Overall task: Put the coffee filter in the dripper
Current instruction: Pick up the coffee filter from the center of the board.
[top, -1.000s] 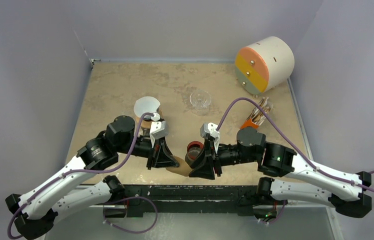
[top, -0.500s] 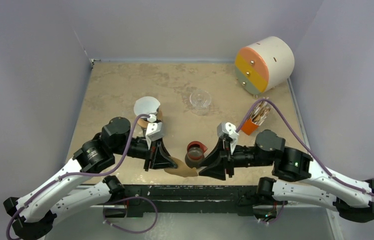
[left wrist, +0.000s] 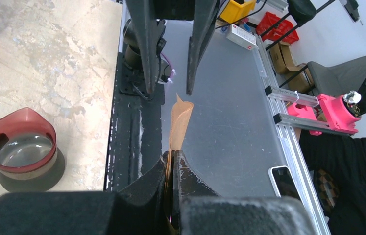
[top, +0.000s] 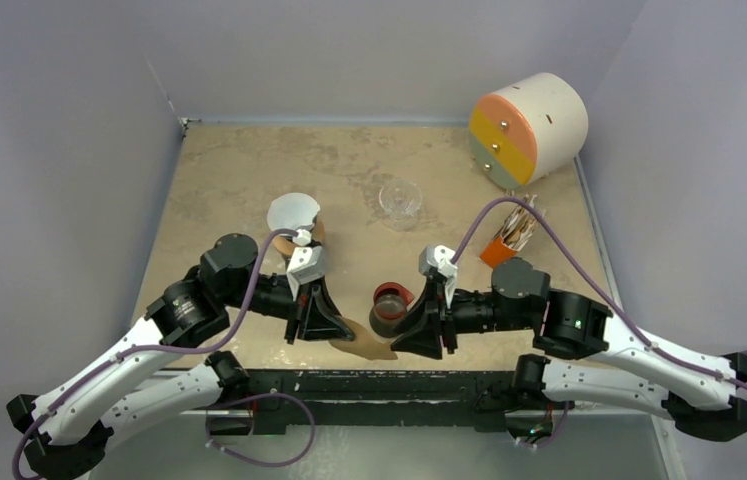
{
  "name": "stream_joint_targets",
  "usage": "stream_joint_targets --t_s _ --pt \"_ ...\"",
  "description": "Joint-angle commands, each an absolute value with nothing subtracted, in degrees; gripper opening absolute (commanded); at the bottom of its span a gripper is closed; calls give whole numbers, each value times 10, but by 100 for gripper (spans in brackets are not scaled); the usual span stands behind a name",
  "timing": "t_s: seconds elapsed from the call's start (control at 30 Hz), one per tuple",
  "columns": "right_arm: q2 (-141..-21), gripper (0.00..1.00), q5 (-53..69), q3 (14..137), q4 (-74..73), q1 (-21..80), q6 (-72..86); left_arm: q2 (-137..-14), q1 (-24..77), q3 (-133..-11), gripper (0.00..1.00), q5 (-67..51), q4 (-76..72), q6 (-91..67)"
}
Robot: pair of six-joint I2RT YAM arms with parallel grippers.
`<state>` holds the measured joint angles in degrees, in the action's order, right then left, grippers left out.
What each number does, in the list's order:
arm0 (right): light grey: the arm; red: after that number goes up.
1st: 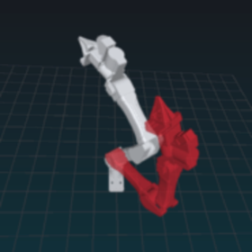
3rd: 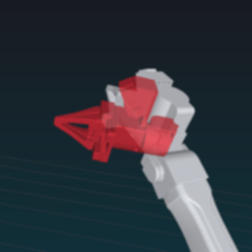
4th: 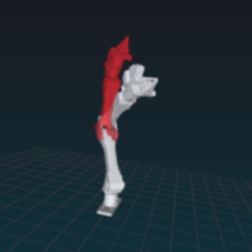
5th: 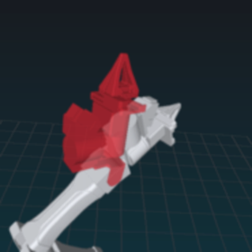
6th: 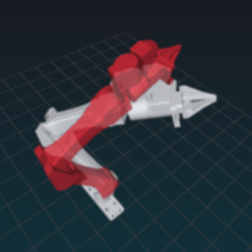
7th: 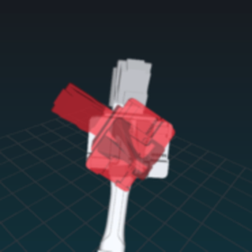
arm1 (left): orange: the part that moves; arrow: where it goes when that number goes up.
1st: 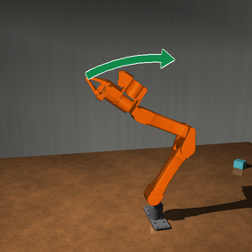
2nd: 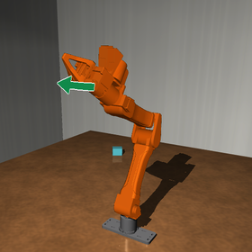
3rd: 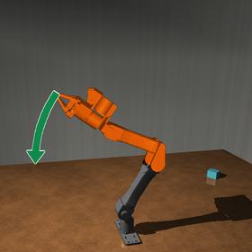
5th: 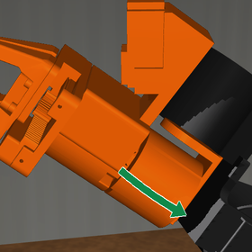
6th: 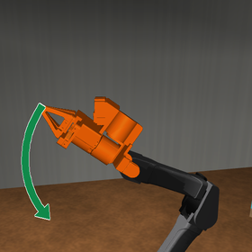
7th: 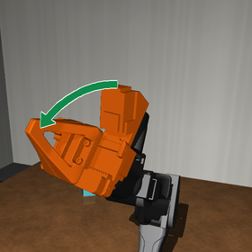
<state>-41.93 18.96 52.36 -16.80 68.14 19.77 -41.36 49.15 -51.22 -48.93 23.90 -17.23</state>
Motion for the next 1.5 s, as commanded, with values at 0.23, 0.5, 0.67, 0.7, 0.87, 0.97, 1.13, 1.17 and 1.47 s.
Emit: stream_joint_targets --t_s 0.23,0.5,0.67,0.7,0.87,0.97,1.13,1.17,1.47 --pt "-436 39 199 536 -138 683 184 -414 490 -530 0 -507 208 -185" --pt "-432 39 195 538 -141 683 184 -414 490 -528 0 -511 207 -185" --pt "-420 39 185 548 -158 683 176 -414 490 -526 0 -518 210 -183" --pt "-418 39 183 549 -160 683 175 -414 490 -526 0 -518 209 -183" --pt "-419 39 186 549 -161 683 177 -415 490 -527 0 -518 205 -185" --pt "-424 39 192 545 -154 683 180 -418 490 -530 0 -514 204 -187" --pt "-437 39 202 538 -141 683 185 -421 490 -532 0 -509 204 -189" --pt "-438 39 203 537 -138 683 184 -420 490 -532 0 -508 204 -189" --pt "-452 39 220 535 -125 683 187 -418 490 -534 0 -490 215 -187"
